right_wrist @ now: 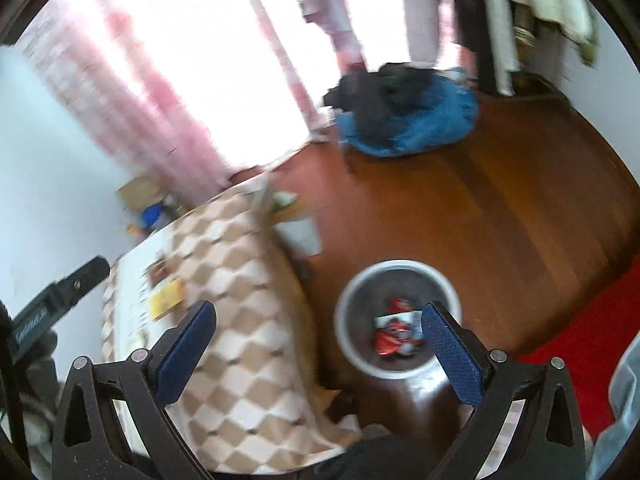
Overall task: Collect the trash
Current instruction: 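Grasp the orange snack bag with the left tool while the right tool grasps the yellow cigarette box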
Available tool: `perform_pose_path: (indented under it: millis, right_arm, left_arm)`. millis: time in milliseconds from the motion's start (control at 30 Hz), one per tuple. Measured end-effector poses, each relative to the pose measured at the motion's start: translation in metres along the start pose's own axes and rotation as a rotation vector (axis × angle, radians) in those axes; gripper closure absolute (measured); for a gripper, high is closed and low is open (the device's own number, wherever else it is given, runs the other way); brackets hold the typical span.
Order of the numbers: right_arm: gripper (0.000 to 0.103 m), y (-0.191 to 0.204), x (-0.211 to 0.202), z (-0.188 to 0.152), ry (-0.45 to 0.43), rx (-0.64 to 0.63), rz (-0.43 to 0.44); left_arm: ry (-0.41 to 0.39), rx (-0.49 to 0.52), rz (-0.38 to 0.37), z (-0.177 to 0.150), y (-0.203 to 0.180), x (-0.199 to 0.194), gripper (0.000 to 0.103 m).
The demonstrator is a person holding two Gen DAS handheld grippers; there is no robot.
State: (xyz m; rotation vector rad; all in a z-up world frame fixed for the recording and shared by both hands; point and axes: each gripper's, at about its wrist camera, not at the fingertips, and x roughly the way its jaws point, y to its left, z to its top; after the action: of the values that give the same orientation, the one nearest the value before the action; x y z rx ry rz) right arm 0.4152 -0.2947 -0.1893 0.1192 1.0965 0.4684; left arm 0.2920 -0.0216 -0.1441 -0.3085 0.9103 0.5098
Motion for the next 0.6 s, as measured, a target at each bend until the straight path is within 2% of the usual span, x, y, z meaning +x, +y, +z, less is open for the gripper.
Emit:
perform_pose_path:
  millis: [67, 167, 267, 300, 433, 500, 567, 600]
  right_arm:
    - [0.000, 0.033, 0.021, -0.008, 0.036, -0.031, 0.024]
    - [0.000, 0.069, 0.065, -0.028, 0.112, -0.052, 0.050]
    - [0.000, 0.093, 0.113, -0.053, 0.208, -0.068, 0.067]
    - [0.000, 0.101, 0.129, -0.060, 0.238, -0.076, 0.067]
    - [0.000, 0.118, 0.174, -0.082, 0.316, -0.103, 0.047]
    - [0.000, 0.126, 0.189, -0.087, 0.339, -0.129, 0.031]
    - [0.000, 0.134, 0.200, -0.089, 0.358, -0.153, 0.017]
    - [0.000, 0.137, 0.204, -0.089, 0.368, -0.167, 0.015]
  left_arm:
    - [0.059, -0.047, 0.074, -0.020, 0.047, 0.016, 0.000]
    - [0.165, -0.120, 0.131, -0.057, 0.101, 0.045, 0.000]
    - [0.282, -0.212, 0.161, -0.100, 0.148, 0.083, 0.001]
    - [0.324, -0.248, 0.150, -0.113, 0.161, 0.095, 0.002]
    - [0.440, -0.382, 0.074, -0.149, 0.181, 0.140, 0.002]
    - [0.473, -0.399, 0.049, -0.156, 0.180, 0.160, 0.003]
    - [0.481, -0.389, 0.050, -0.159, 0.174, 0.170, 0.016]
    - [0.454, -0.379, 0.061, -0.156, 0.170, 0.169, 0.024]
